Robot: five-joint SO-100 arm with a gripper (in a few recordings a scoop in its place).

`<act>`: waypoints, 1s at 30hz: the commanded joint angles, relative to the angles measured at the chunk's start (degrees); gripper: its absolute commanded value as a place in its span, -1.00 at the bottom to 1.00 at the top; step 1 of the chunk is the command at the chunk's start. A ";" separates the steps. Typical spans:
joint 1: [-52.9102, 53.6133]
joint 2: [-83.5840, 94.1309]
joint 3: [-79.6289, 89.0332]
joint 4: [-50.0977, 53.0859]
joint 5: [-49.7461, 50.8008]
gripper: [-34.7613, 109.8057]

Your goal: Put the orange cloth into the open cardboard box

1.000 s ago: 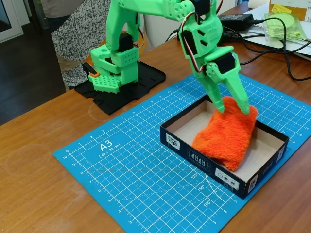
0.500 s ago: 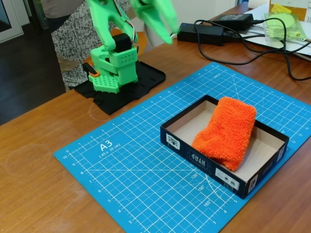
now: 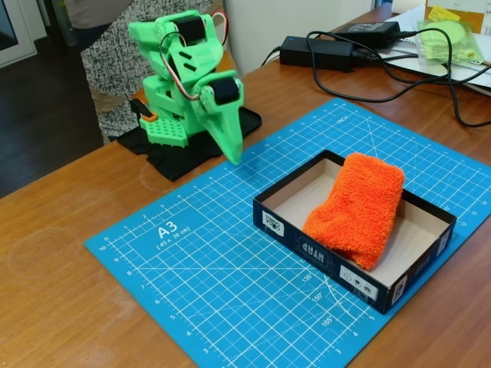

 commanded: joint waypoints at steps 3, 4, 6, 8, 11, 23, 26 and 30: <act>-1.93 0.44 -0.70 4.22 2.55 -0.53; -1.14 0.44 -0.70 4.22 2.99 -0.53; 0.00 0.44 -0.70 4.22 3.87 -0.53; 1.23 0.44 -0.70 4.31 4.66 -0.53; 1.49 0.44 -0.70 4.31 4.92 -0.53; 0.70 0.44 -0.70 4.31 4.39 -0.52; 0.26 0.44 -0.70 4.31 4.22 -0.52; 0.18 0.44 -0.70 4.31 4.22 -0.52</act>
